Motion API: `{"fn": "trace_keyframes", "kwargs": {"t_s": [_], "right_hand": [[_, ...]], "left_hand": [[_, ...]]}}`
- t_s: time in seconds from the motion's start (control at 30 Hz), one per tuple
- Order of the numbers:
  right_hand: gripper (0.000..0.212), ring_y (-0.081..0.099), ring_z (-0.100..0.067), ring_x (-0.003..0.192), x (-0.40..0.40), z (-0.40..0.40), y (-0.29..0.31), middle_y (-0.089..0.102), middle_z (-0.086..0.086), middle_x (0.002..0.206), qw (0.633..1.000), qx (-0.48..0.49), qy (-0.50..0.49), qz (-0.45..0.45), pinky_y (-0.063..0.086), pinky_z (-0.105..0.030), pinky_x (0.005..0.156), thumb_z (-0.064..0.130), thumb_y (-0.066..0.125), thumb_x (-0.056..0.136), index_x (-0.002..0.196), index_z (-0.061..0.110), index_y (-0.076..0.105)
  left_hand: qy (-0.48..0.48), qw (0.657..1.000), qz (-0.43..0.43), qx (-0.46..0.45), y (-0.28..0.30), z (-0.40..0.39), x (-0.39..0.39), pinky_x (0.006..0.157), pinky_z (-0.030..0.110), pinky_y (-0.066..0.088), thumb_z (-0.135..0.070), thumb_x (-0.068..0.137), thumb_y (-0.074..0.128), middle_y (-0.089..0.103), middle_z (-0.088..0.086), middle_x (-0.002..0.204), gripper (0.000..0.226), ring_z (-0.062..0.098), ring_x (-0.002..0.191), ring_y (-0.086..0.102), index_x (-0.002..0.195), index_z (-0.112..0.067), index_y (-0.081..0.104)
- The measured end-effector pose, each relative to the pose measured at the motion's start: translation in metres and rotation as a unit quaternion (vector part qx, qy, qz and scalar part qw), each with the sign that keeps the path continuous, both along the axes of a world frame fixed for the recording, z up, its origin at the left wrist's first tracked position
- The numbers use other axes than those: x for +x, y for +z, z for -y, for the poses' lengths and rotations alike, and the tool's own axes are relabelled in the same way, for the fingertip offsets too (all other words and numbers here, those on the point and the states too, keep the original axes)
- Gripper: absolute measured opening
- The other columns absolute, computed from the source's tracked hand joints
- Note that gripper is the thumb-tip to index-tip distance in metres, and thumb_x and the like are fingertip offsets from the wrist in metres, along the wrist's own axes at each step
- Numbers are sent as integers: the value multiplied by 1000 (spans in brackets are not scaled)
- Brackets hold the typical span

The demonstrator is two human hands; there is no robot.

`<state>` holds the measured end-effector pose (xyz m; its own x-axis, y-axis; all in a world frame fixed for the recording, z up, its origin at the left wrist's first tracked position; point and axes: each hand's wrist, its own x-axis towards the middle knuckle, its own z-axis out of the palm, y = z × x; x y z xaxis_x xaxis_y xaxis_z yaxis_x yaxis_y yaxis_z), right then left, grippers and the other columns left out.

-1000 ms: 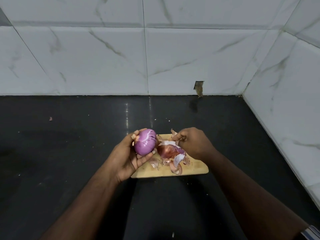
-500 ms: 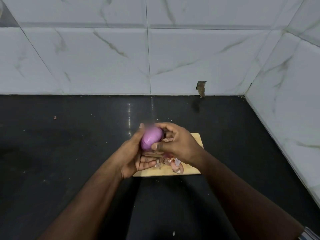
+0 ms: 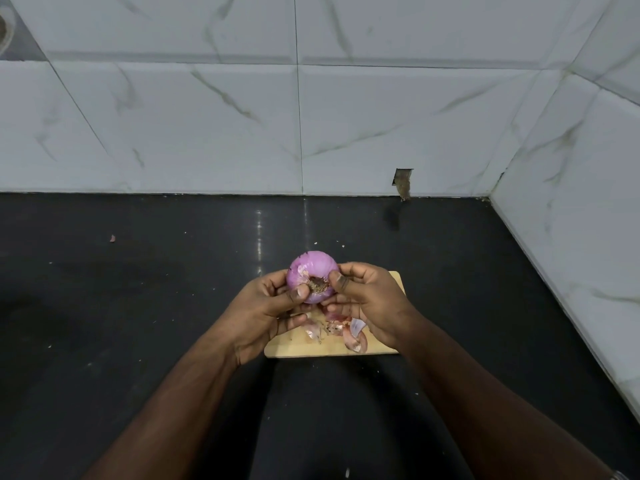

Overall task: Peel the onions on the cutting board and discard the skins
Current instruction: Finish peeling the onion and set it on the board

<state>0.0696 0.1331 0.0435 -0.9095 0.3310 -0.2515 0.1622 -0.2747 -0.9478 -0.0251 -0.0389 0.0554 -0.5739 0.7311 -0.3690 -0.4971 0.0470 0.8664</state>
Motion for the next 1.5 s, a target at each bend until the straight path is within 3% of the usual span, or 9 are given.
{"fn": "trace_keyframes", "kwargs": {"t_s": [0.23, 0.4, 0.57, 0.77, 1.03, 1.13, 1.2, 1.4, 1.5], "right_hand": [[24, 71, -28, 80, -2, 0, 3, 74, -17, 99, 1000, 16, -17, -8, 61, -35, 70, 20, 56, 100, 122, 13, 63], [22, 71, -25, 72, -4, 1, 7, 73, -17, 91, 999, -17, -32, 6, 61, -32, 65, 21, 53, 102, 116, 7, 64], [29, 73, -26, 74, -3, 4, 10, 75, -14, 93, 1000, 10, -11, 9, 61, -36, 66, 31, 56, 100, 124, 16, 60], [50, 75, -26, 85, -3, 6, 9, 74, -6, 105, 996, 90, -20, -7, 61, -47, 74, 37, 76, 83, 126, 19, 61], [38, 74, -20, 97, -2, 3, 4, 73, -1, 112, 993, 114, -28, -1, 61, -47, 80, 33, 60, 98, 134, 20, 60], [60, 64, -4, 113, 3, 0, 6, 62, 13, 130, 984, 174, 4, -32, 59, -26, 78, 30, 73, 87, 143, 26, 51], [68, 63, 3, 110, 5, -4, 10, 60, 18, 127, 979, 197, 32, -45, 57, -20, 73, 21, 80, 81, 143, 25, 51], [55, 68, -13, 108, 9, -16, 13, 61, 4, 126, 975, 213, 49, -39, 61, -37, 85, 11, 78, 82, 133, 20, 59], [52, 70, -10, 102, 9, -23, 18, 66, 2, 124, 957, 280, 78, -25, 61, -36, 85, 15, 76, 83, 133, 20, 61]], "left_hand": [[12, 1000, 0, 6, -5, -2, -4, 66, 23, 61, -12, 81, 73, 75, 16, 109, 42, 18, 86, 73, 122, -5, 70], [36, 996, 77, 22, -4, -7, -4, 69, 27, 61, -33, 90, 65, 75, 15, 100, 27, 18, 76, 72, 98, -11, 80], [25, 992, 119, 43, -2, -10, 1, 66, 28, 59, -35, 84, 68, 73, 12, 99, 35, 16, 72, 69, 111, -12, 72], [14, 996, 82, 42, -4, -12, 3, 74, 34, 63, -29, 90, 67, 72, 23, 114, 43, 28, 91, 74, 128, -9, 65], [66, 993, 83, 50, -3, -20, 6, 70, 36, 65, -25, 84, 71, 75, 22, 104, 46, 30, 85, 77, 123, -4, 59], [66, 995, 70, 30, -4, -20, 5, 72, 34, 64, -28, 81, 74, 77, 15, 99, 48, 27, 85, 76, 122, -10, 58], [55, 996, 63, 29, -6, -19, 6, 72, 34, 64, -27, 79, 76, 76, 14, 107, 51, 28, 91, 75, 124, -11, 58], [12, 1000, -10, 22, -11, -16, 4, 81, 44, 63, -2, 69, 83, 69, 13, 126, 70, 33, 104, 73, 134, -15, 61], [-1, 998, -53, 19, -11, -17, 4, 69, 36, 63, 2, 70, 84, 70, 13, 125, 71, 30, 103, 74, 135, -15, 61]]}}
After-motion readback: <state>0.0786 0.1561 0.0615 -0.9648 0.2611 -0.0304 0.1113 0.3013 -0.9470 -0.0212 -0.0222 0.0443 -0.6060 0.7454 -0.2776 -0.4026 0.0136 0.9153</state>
